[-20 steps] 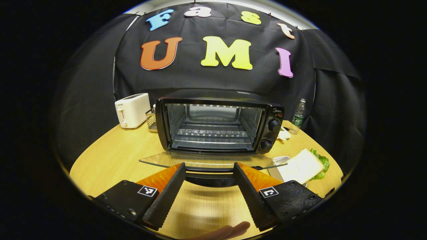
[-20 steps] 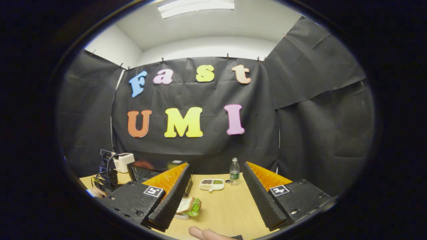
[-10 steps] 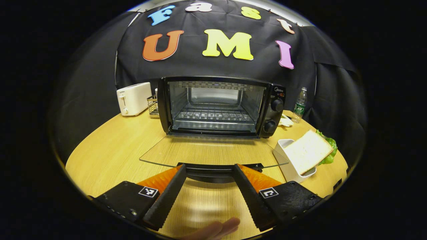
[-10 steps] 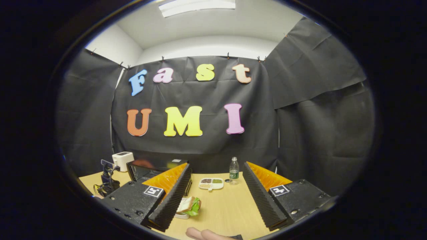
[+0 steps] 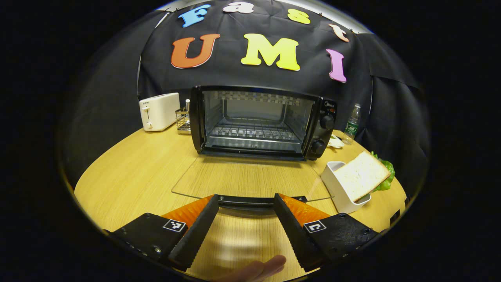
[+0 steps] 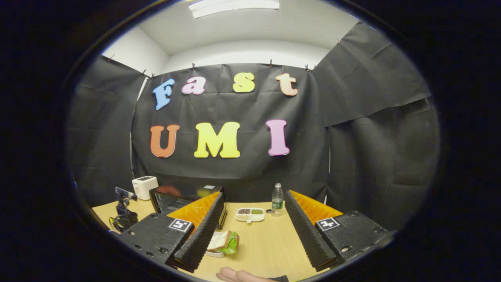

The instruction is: Open the electric oven with the left hand, put the food in, and close the electric oven.

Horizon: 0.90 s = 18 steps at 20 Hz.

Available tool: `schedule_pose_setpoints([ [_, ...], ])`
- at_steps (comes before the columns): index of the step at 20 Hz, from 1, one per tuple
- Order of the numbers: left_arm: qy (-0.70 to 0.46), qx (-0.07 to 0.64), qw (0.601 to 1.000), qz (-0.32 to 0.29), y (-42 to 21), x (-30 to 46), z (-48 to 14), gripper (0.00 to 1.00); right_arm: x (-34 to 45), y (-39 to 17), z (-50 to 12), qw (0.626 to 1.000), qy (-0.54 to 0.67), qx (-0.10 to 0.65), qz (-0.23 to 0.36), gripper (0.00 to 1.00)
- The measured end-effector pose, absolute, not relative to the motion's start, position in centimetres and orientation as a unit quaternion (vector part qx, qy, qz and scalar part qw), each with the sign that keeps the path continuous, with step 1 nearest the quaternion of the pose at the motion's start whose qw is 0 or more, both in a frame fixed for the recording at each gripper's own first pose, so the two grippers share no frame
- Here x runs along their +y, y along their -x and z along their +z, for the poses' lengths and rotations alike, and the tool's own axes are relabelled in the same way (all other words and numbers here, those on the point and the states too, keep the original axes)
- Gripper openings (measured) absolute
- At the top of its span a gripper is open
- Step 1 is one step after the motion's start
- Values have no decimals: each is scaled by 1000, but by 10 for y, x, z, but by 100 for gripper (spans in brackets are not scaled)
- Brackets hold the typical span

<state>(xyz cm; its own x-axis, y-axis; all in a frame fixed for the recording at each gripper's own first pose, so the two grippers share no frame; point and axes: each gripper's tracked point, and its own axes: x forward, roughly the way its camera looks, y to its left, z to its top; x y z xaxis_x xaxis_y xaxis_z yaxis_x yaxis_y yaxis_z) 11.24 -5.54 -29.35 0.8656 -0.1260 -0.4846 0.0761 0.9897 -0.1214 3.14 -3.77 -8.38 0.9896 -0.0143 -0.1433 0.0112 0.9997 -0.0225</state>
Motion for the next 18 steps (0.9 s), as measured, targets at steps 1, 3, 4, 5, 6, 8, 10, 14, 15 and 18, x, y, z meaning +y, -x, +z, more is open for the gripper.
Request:
schedule_pose_setpoints([
  [1, 51, 243, 967, -48, -109, -50, -280, 94, -34, -36, -88, 997, 10, 80, -2, 94],
  [3, 51, 219, 973, -48, -103, -43, -253, 93, -29, -48, -100, 995, 4, 101, 10, 95],
  [4, 47, 204, 977, -46, -99, -38, -236, 94, -26, -55, -107, 993, 0, 113, 16, 95],
  [5, 41, 186, 981, -41, -95, -32, -216, 94, -23, -61, -116, 991, -4, 128, 23, 100],
  [6, 36, 169, 984, -35, -90, -26, -197, 94, -20, -67, -124, 989, -7, 144, 30, 100],
  [8, 29, 141, 989, -26, -74, -21, -161, 93, -15, -78, -143, 983, -17, 176, 42, 95],
  [10, 25, 115, 993, -19, -59, -15, -128, 93, -12, -90, -163, 977, -22, 205, 50, 95],
  [14, 5, 71, 997, 3, -33, -1, -80, 93, -7, -109, -214, 959, -24, 276, 67, 94],
  [15, 3, 64, 998, 9, -25, 2, -73, 93, -6, -113, -229, 953, -22, 295, 71, 94],
  [18, 2, 53, 999, 11, -14, 5, -62, 93, -3, -127, -264, 934, -31, 346, 87, 100],
])
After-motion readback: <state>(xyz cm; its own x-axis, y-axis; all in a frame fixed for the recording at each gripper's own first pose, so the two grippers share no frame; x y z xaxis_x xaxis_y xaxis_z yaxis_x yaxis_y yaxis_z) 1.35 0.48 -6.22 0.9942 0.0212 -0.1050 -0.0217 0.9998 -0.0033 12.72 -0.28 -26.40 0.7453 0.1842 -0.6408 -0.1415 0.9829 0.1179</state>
